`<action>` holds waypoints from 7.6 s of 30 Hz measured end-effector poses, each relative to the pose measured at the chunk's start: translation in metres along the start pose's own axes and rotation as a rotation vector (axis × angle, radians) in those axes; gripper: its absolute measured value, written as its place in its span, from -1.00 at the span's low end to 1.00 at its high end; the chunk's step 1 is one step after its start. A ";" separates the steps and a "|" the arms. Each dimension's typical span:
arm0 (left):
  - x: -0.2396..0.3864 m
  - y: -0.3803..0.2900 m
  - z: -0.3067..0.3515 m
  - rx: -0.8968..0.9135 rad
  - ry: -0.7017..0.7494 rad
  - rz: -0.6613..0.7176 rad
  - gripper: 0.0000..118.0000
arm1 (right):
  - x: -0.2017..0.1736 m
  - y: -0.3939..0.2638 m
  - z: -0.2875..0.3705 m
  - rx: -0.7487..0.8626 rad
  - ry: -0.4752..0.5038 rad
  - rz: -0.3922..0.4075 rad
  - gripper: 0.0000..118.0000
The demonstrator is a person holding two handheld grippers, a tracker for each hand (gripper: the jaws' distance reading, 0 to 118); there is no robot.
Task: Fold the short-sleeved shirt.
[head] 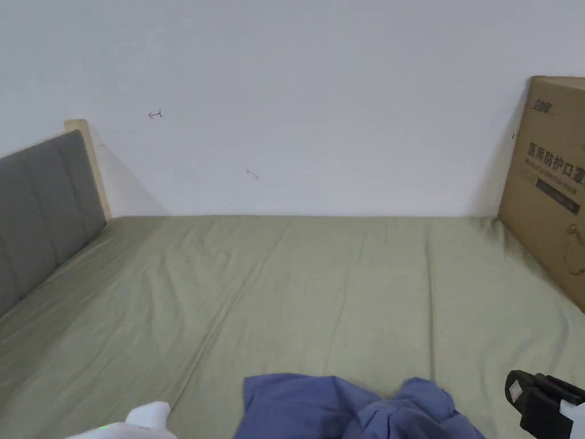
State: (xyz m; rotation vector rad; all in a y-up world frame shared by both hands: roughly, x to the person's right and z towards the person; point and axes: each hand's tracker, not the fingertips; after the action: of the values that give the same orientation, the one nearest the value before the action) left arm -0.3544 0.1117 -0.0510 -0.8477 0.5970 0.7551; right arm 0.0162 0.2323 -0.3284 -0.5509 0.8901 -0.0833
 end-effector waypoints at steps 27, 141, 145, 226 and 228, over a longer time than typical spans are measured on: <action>-0.026 0.001 0.032 0.230 0.044 -0.013 -0.99 | 0.136 -0.067 -0.189 -0.710 -0.146 -0.345 -1.00; 0.073 0.236 -0.073 0.147 0.036 -0.386 -0.90 | 0.088 0.024 -0.083 -0.246 -0.104 -0.102 -1.00; 0.039 0.281 -0.144 0.018 0.048 -0.269 0.98 | 0.105 0.013 -0.113 -0.313 -0.116 -0.161 -1.00; 0.133 0.413 0.172 0.868 0.049 -0.287 -1.00 | -0.002 0.462 -0.160 0.346 -0.317 0.143 -1.00; 0.134 0.426 0.157 0.895 0.059 -0.292 -1.00 | -0.009 0.470 -0.172 0.371 -0.334 0.181 -1.00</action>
State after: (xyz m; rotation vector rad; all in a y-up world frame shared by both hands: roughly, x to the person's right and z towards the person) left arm -0.5819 0.4755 -0.2506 -0.1151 0.7525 0.1429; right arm -0.1923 0.5661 -0.6375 -0.1294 0.5754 0.0089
